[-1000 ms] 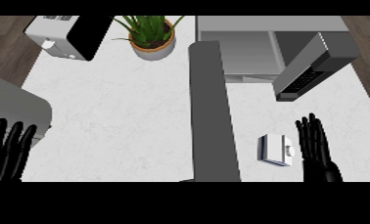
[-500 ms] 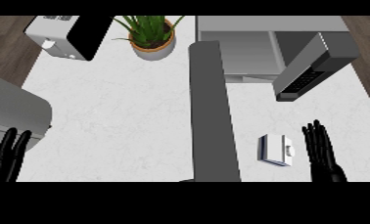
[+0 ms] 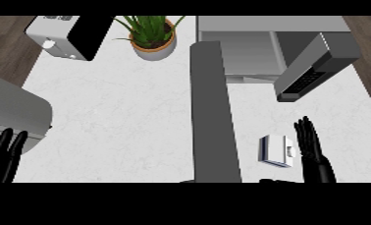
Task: Pick up the milk, place it into the microwave and close the microwave
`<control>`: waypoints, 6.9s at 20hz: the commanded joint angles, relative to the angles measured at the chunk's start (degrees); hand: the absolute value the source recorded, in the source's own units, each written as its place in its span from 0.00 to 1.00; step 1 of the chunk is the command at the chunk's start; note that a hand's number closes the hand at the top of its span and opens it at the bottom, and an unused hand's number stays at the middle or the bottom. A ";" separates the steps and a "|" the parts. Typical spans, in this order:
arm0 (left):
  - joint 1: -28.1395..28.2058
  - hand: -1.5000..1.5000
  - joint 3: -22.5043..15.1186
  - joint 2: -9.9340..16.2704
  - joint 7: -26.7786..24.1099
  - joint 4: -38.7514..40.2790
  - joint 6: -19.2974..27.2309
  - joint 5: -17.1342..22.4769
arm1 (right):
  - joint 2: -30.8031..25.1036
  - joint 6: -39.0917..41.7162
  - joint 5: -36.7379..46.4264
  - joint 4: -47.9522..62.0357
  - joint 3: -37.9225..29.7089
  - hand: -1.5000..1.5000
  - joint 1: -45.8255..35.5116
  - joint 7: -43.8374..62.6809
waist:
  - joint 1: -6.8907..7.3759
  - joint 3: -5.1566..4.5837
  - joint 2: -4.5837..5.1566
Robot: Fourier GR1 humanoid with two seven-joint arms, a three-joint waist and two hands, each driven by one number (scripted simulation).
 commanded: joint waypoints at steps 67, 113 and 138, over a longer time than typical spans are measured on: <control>-2.53 0.00 5.91 0.21 3.82 3.26 -3.78 5.55 | 0.94 -6.71 4.81 12.60 -2.77 1.00 -35.45 12.86 | 0.47 0.01 0.15; -12.44 0.00 4.01 3.02 1.85 9.49 -8.07 -0.47 | -8.53 -45.42 15.64 68.59 -10.58 0.00 -76.74 4.51 | 10.31 0.29 4.99; -14.66 0.00 -1.64 0.21 1.50 11.34 -6.41 -6.64 | -7.26 -30.14 11.70 69.78 -14.71 0.00 -73.88 3.49 | 8.24 0.32 3.89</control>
